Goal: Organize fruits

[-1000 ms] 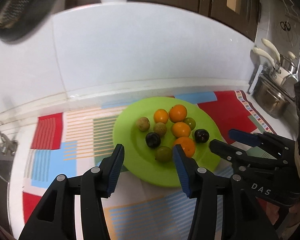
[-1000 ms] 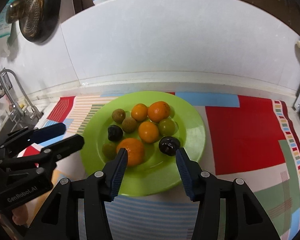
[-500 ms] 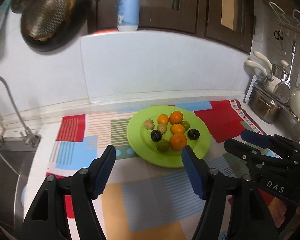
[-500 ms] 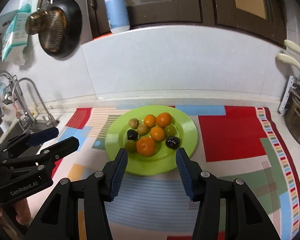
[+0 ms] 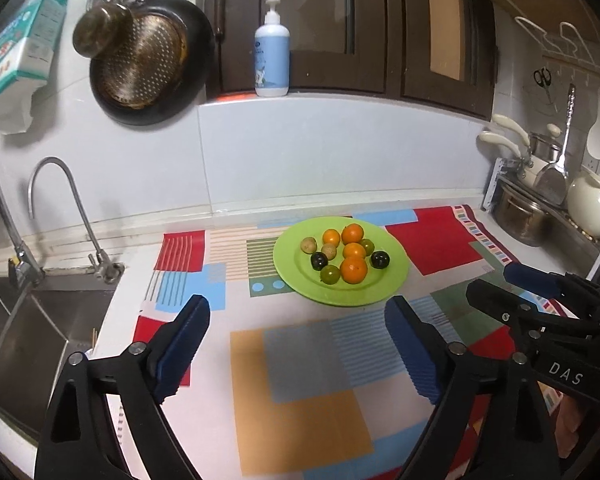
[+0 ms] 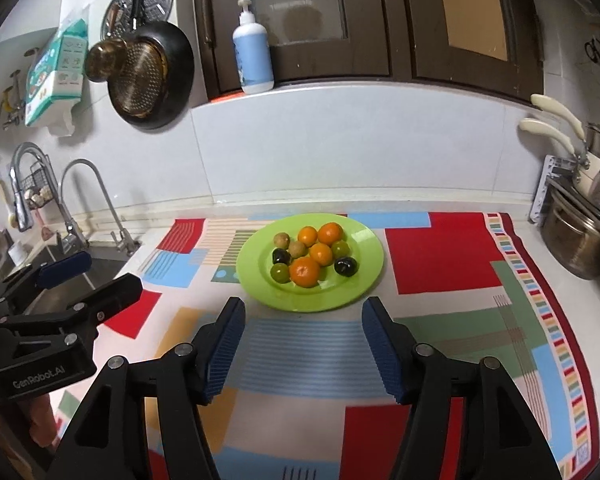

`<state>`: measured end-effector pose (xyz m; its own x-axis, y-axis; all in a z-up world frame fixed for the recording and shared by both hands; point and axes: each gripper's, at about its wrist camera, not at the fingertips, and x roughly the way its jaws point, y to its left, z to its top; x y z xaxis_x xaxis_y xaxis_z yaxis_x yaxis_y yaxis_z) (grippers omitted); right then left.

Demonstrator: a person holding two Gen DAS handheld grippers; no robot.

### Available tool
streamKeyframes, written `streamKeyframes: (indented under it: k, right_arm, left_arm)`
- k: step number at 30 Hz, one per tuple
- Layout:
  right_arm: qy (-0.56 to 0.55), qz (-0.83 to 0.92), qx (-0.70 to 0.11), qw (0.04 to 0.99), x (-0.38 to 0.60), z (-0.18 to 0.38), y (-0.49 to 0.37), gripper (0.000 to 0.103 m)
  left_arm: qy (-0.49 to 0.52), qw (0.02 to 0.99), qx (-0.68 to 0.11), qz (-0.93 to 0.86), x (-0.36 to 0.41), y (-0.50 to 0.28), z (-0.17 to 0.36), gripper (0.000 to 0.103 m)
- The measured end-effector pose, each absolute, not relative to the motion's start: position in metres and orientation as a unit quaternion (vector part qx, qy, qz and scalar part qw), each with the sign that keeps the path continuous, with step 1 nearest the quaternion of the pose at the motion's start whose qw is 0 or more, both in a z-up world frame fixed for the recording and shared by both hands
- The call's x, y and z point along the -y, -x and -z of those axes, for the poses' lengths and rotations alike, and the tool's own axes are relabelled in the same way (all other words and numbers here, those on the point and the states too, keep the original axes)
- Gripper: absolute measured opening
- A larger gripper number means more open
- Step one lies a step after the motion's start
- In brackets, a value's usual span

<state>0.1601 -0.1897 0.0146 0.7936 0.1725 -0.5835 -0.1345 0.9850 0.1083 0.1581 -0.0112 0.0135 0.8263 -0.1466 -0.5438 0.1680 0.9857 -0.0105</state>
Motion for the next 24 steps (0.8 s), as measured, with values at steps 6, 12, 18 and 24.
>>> streamKeyframes:
  k: [6,12,18,24]
  right_arm:
    - [-0.025,-0.076,-0.298,0.951,0.189,-0.027,-0.128,0.071]
    - [-0.029,-0.068,-0.289,0.955,0.192,-0.037,-0.104,0.071]
    - [-0.034,-0.060,-0.281,0.957,0.196,-0.045,-0.088,0.071]
    - [-0.028,-0.053,-0.273,0.960,0.194,-0.051,-0.071,0.071]
  left_arm:
    - [-0.020,0.959,-0.270,0.078,0.008,-0.129,-0.024,0.096]
    - [-0.028,0.964,-0.253,0.073,0.008,-0.105,-0.034,0.102]
    - [-0.030,0.965,-0.249,0.078,0.008,-0.090,-0.039,0.103]
    - [-0.028,0.966,-0.246,0.081,0.006,-0.077,-0.041,0.103]
